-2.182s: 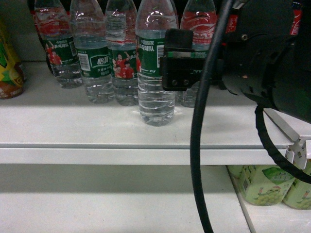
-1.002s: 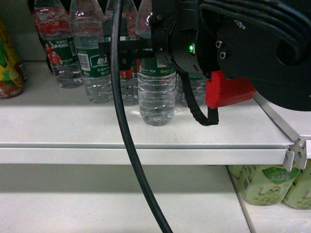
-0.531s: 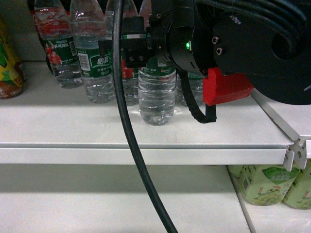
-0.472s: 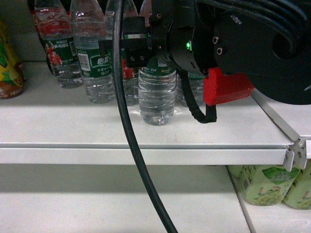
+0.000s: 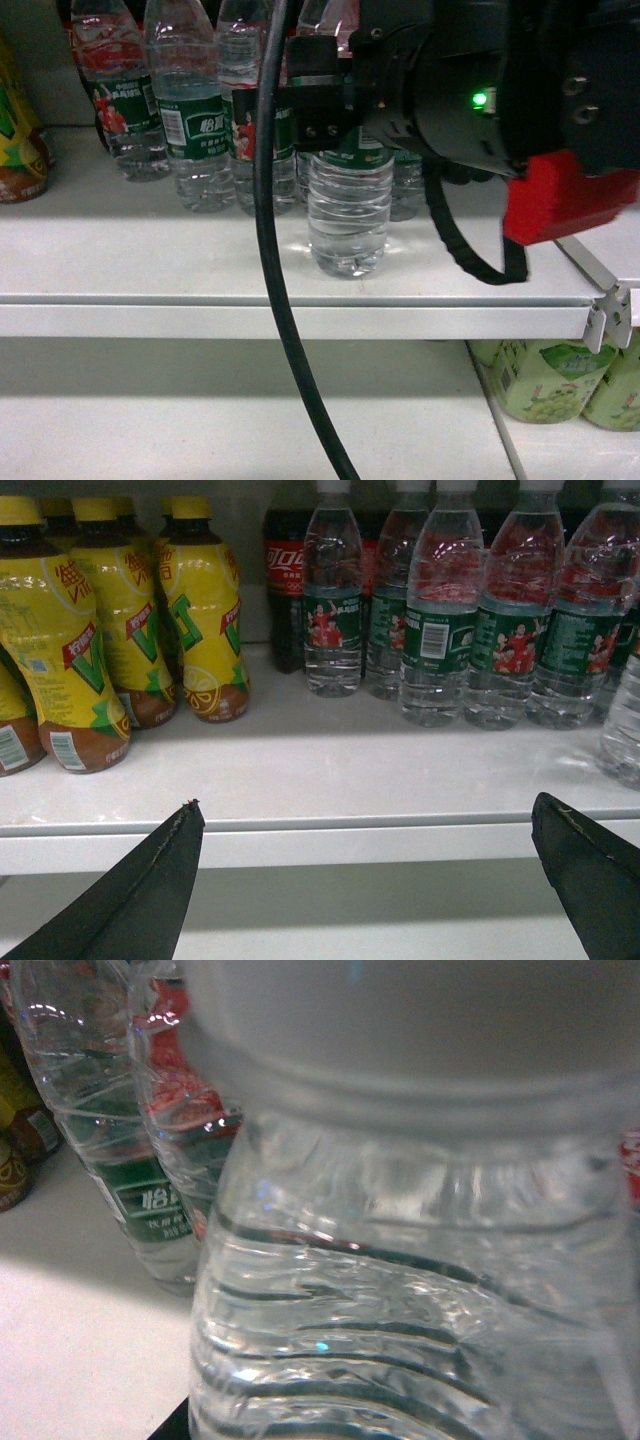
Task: Move water from second to third shelf
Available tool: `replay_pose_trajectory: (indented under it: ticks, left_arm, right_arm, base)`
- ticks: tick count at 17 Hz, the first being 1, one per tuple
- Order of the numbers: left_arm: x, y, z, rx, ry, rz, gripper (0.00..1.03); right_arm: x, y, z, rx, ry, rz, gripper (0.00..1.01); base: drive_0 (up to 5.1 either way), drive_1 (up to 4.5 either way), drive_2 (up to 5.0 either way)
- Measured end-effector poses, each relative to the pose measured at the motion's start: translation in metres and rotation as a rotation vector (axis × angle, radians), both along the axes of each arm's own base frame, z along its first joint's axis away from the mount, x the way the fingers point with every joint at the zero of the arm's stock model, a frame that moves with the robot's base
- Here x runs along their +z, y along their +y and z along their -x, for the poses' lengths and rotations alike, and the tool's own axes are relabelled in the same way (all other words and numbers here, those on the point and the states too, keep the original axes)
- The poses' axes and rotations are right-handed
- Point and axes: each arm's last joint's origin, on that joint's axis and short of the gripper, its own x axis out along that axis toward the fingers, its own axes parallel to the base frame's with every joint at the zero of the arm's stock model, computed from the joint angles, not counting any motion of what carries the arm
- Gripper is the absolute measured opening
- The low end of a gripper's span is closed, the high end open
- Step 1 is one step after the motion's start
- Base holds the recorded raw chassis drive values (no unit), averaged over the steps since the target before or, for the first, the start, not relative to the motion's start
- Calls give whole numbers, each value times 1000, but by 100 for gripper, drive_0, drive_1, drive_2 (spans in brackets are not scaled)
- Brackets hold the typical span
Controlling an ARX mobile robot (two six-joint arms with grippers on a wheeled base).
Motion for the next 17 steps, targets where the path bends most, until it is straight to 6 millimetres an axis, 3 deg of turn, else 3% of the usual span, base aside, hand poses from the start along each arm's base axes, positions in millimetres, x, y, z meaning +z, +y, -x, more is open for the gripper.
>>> replay_pose_trajectory:
  ticks: [8,14,17]
  left_arm:
    - [0,0,0,0,0,0,98]
    - [0,0,0,0,0,0,98]
    - [0,0,0,0,0,0,98]
  right_arm:
    - [2,-75,76,-30,44,12,44]
    - [37,-137,140,-217,-54,-21,44]
    - [40,-159,158,-299,-65,-33,44]
  base:
    - [0,0,0]
    - [0,0,0]
    - [0,0,0]
